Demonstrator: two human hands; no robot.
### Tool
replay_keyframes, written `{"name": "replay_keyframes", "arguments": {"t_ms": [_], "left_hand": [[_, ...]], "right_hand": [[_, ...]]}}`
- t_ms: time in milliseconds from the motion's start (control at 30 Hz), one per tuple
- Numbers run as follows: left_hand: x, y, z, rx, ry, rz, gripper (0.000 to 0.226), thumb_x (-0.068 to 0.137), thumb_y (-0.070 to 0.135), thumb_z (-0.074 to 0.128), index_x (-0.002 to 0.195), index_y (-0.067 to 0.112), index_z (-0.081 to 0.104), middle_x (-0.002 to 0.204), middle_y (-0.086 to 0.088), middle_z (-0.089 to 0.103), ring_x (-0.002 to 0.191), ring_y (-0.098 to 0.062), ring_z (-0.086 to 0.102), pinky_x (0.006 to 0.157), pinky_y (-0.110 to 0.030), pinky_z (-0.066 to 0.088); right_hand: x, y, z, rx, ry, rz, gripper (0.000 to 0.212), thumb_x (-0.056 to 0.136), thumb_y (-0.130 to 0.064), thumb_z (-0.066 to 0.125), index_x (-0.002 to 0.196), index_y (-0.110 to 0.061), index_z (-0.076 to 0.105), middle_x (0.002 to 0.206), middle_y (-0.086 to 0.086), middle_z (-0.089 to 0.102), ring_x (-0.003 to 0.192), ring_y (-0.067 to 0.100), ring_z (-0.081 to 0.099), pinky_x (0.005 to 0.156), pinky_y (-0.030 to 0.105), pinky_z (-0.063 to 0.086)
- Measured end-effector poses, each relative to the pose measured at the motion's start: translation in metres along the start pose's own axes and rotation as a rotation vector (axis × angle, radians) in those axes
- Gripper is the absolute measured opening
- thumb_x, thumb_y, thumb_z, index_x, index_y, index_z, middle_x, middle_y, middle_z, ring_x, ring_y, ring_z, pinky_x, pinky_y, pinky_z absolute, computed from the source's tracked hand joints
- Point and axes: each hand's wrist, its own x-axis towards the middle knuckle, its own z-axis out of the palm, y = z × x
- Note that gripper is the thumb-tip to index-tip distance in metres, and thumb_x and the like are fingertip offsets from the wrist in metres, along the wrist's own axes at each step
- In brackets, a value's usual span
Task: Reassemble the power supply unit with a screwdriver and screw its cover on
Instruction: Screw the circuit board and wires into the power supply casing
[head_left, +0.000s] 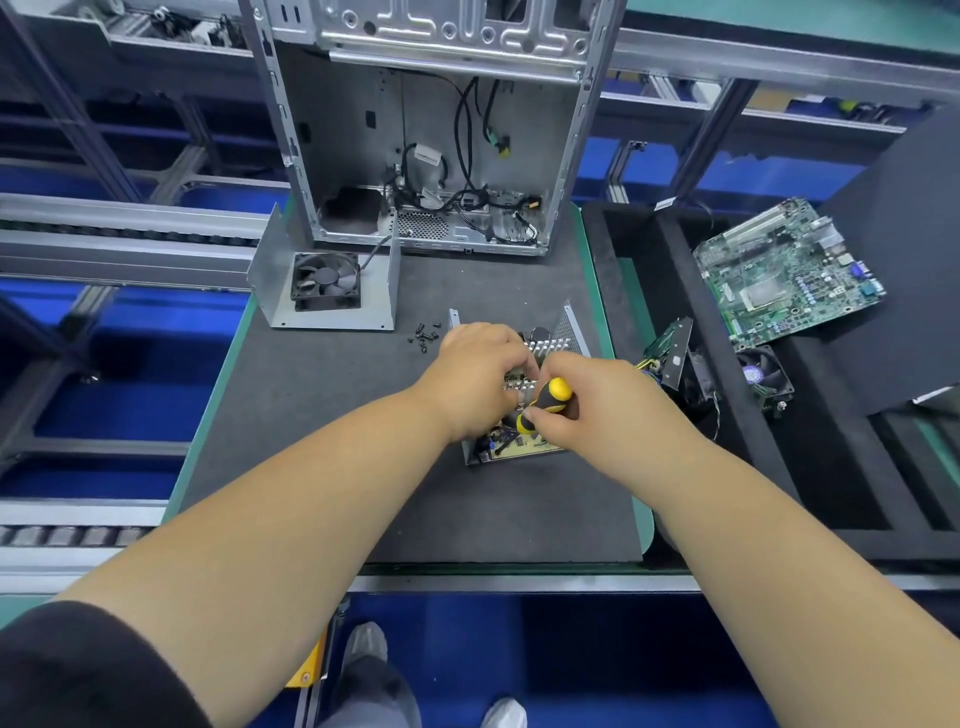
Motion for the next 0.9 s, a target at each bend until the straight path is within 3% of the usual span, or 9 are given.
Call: {"name": "replay_keyframes", "arguments": {"t_ms": [200, 300, 400, 500, 600, 700, 800, 833, 900], "left_hand": [[0.000, -0.003, 0.003, 0.009, 0.002, 0.013, 0.024, 0.079, 0.014, 0.064, 0.101, 0.023, 0.068, 0.103, 0.009, 0.053, 0.109, -0.020, 0.046, 0.096, -0.028, 0.023], [0.001, -0.003, 0.002, 0.016, -0.012, 0.007, 0.019, 0.070, 0.007, 0.055, 0.073, 0.026, 0.055, 0.081, 0.014, 0.047, 0.090, -0.019, 0.045, 0.082, -0.025, 0.023], [0.004, 0.003, -0.002, 0.065, -0.011, -0.027, 0.027, 0.066, 0.002, 0.050, 0.057, 0.024, 0.036, 0.061, 0.013, 0.035, 0.074, -0.023, 0.043, 0.072, -0.027, 0.025], [0.004, -0.004, 0.002, 0.033, 0.043, 0.031, 0.018, 0.075, 0.003, 0.055, 0.070, 0.020, 0.055, 0.073, 0.006, 0.051, 0.081, -0.025, 0.048, 0.075, -0.027, 0.023], [0.003, -0.008, 0.003, 0.019, 0.012, 0.086, 0.018, 0.082, 0.012, 0.050, 0.075, 0.028, 0.051, 0.083, 0.012, 0.046, 0.086, -0.017, 0.039, 0.073, -0.025, 0.013], [0.005, -0.005, 0.003, 0.029, 0.022, 0.059, 0.028, 0.081, 0.010, 0.051, 0.069, 0.033, 0.039, 0.070, 0.016, 0.034, 0.083, -0.014, 0.036, 0.071, -0.024, 0.012], [0.007, -0.005, 0.003, 0.100, -0.036, 0.025, 0.016, 0.072, 0.007, 0.053, 0.073, 0.023, 0.053, 0.072, 0.011, 0.043, 0.084, -0.022, 0.048, 0.074, -0.025, 0.024], [0.007, -0.006, 0.004, 0.130, -0.054, 0.022, 0.015, 0.071, 0.008, 0.053, 0.072, 0.023, 0.055, 0.073, 0.010, 0.046, 0.083, -0.023, 0.051, 0.072, -0.025, 0.029], [0.008, -0.005, 0.003, 0.130, -0.050, 0.034, 0.023, 0.071, 0.009, 0.051, 0.062, 0.028, 0.043, 0.067, 0.012, 0.040, 0.076, -0.020, 0.044, 0.061, -0.022, 0.021]], "right_hand": [[0.019, -0.018, -0.003, -0.525, -0.014, 0.024, 0.025, 0.097, -0.048, 0.046, 0.093, -0.026, 0.058, 0.063, -0.006, 0.039, 0.071, 0.023, 0.046, 0.049, 0.028, 0.023], [0.017, -0.023, -0.003, -0.247, -0.078, -0.051, 0.009, 0.090, -0.034, 0.050, 0.095, -0.031, 0.043, 0.072, -0.012, 0.045, 0.067, 0.014, 0.046, 0.049, 0.028, 0.024], [0.018, -0.024, -0.011, -0.148, -0.215, -0.132, 0.023, 0.087, -0.018, 0.054, 0.099, -0.027, 0.036, 0.079, -0.011, 0.045, 0.070, 0.013, 0.047, 0.050, 0.023, 0.025], [0.022, -0.024, -0.013, -0.354, -0.158, -0.116, 0.018, 0.094, -0.036, 0.057, 0.107, -0.023, 0.053, 0.082, -0.005, 0.049, 0.079, 0.022, 0.053, 0.057, 0.031, 0.030], [0.022, -0.029, -0.008, -0.608, -0.127, 0.020, 0.039, 0.097, -0.056, 0.040, 0.105, -0.026, 0.063, 0.072, -0.004, 0.043, 0.075, 0.023, 0.049, 0.049, 0.028, 0.026], [0.018, -0.029, -0.008, -0.461, -0.102, 0.002, 0.029, 0.098, -0.051, 0.038, 0.100, -0.026, 0.053, 0.082, -0.003, 0.049, 0.077, 0.022, 0.048, 0.053, 0.032, 0.028], [0.015, -0.026, -0.016, -0.141, -0.196, -0.134, 0.016, 0.097, -0.032, 0.048, 0.103, -0.019, 0.044, 0.104, 0.000, 0.054, 0.087, 0.021, 0.049, 0.065, 0.036, 0.035], [0.015, -0.025, -0.016, -0.155, -0.196, -0.176, 0.018, 0.097, -0.031, 0.050, 0.106, -0.017, 0.046, 0.106, 0.000, 0.056, 0.088, 0.022, 0.051, 0.067, 0.036, 0.038], [0.016, -0.024, -0.010, -0.341, -0.088, -0.165, 0.024, 0.098, -0.040, 0.049, 0.107, -0.019, 0.050, 0.094, -0.001, 0.059, 0.081, 0.023, 0.052, 0.060, 0.035, 0.034]]}}
